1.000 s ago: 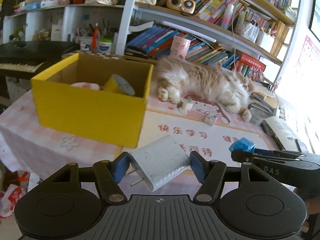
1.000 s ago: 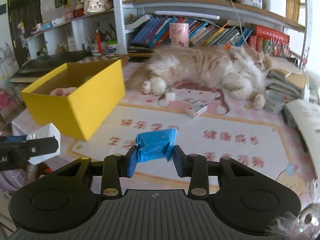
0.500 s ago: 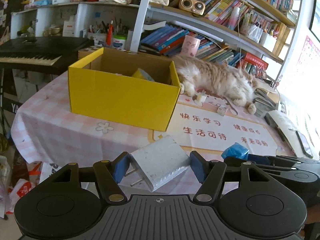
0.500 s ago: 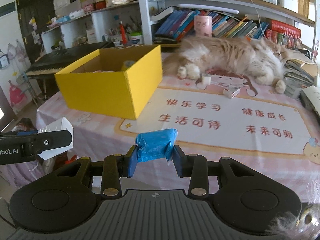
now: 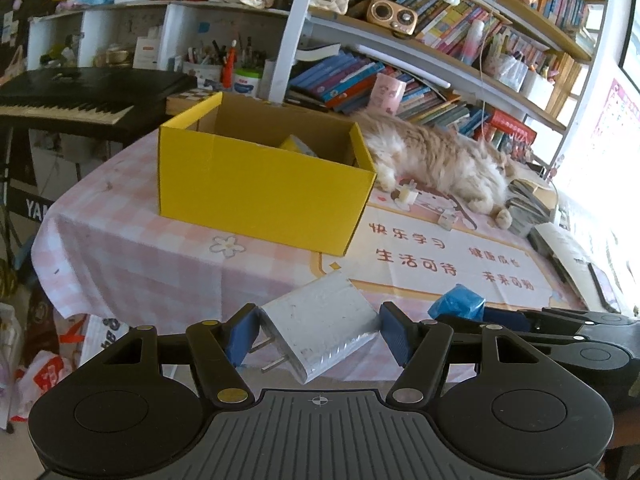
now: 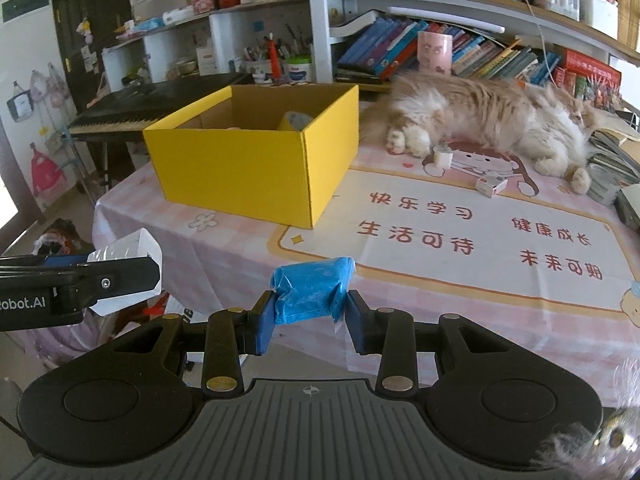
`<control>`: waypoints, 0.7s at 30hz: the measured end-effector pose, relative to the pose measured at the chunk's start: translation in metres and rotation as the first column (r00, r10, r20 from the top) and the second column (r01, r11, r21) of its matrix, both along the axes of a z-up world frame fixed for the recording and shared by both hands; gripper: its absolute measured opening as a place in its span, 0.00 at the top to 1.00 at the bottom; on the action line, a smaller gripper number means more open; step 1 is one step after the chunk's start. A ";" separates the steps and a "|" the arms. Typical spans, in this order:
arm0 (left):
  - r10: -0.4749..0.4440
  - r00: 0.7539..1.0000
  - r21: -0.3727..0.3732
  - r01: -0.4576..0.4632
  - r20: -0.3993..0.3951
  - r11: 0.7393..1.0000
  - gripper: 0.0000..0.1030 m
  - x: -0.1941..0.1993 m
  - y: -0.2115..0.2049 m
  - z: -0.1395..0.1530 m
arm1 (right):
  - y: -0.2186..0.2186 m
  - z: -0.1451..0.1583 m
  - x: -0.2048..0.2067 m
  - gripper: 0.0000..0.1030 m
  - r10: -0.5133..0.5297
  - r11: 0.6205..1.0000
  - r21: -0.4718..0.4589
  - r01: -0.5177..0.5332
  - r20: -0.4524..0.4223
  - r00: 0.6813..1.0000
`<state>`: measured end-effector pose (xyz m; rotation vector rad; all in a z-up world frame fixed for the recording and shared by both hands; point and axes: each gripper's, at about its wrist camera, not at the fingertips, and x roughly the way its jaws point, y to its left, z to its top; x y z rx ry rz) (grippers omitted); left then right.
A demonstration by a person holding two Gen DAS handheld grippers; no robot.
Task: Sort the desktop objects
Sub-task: 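Carry the blue block and white charger over the yellow box with both tools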
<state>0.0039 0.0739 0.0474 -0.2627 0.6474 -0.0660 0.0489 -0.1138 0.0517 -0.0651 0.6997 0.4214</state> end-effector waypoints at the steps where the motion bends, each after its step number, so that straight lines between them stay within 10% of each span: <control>1: 0.002 1.000 -0.001 -0.002 0.000 1.000 0.36 -0.001 0.001 0.000 | 0.001 0.000 0.000 0.67 0.004 1.000 -0.002 -0.004 0.000 1.000; 21: 0.099 0.995 -0.013 -0.099 -0.009 0.995 0.36 -0.017 0.024 0.001 | 0.036 -0.001 -0.007 0.67 0.129 0.991 -0.027 -0.130 -0.015 0.991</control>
